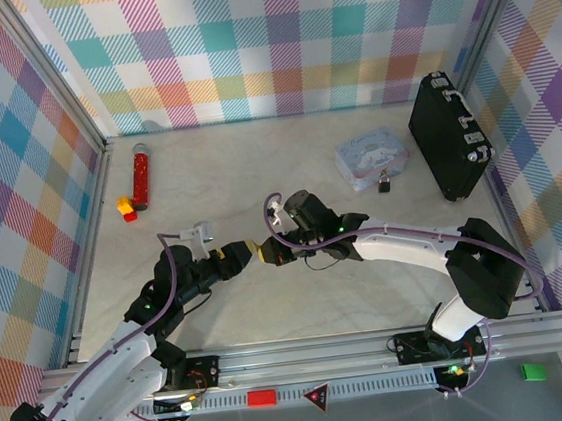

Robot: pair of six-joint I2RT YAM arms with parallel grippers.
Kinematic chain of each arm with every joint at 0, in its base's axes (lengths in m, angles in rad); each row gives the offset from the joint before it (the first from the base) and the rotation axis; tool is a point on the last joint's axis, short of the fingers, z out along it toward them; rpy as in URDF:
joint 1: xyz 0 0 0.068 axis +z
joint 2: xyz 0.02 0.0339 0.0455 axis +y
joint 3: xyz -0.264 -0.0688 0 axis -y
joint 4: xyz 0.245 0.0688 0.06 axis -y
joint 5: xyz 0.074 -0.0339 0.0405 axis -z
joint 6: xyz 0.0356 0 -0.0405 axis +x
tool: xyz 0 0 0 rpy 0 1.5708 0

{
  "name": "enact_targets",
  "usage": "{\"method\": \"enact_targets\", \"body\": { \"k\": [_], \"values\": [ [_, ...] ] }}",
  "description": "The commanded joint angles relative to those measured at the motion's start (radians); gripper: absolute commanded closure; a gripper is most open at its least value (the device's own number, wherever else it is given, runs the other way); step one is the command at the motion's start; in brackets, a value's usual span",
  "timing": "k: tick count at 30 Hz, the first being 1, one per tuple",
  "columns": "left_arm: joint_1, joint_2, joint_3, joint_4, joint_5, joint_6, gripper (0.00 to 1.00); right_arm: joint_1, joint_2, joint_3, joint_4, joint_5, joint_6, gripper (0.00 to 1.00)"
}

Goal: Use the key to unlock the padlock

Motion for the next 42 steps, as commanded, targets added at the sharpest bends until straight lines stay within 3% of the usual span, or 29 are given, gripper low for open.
{"method": "enact_targets", "body": {
  "k": [1, 16, 29, 35, 39, 42],
  "values": [
    [-0.012, 0.011, 0.039, 0.035, 0.016, 0.006, 0.42, 0.019, -0.021, 0.002, 0.025, -0.019, -0.012, 1.0],
    [-0.015, 0.04, 0.054, 0.027, 0.016, 0.0, 0.61, 0.063, -0.01, 0.044, -0.026, 0.016, -0.06, 1.0],
    [-0.015, 0.066, 0.063, 0.012, 0.001, -0.003, 0.9, 0.074, -0.017, 0.051, -0.053, 0.059, -0.062, 1.0],
    [-0.015, 0.063, 0.043, 0.032, -0.05, -0.049, 0.99, 0.072, -0.039, 0.039, -0.048, 0.091, -0.038, 1.0],
    [-0.016, 0.075, 0.009, 0.116, -0.088, -0.127, 1.0, 0.038, -0.073, -0.004, 0.037, 0.052, 0.034, 0.83],
    [-0.015, 0.086, -0.006, 0.187, -0.126, -0.185, 1.0, -0.026, -0.109, -0.096, 0.223, -0.017, 0.154, 0.71]
  ]
}}
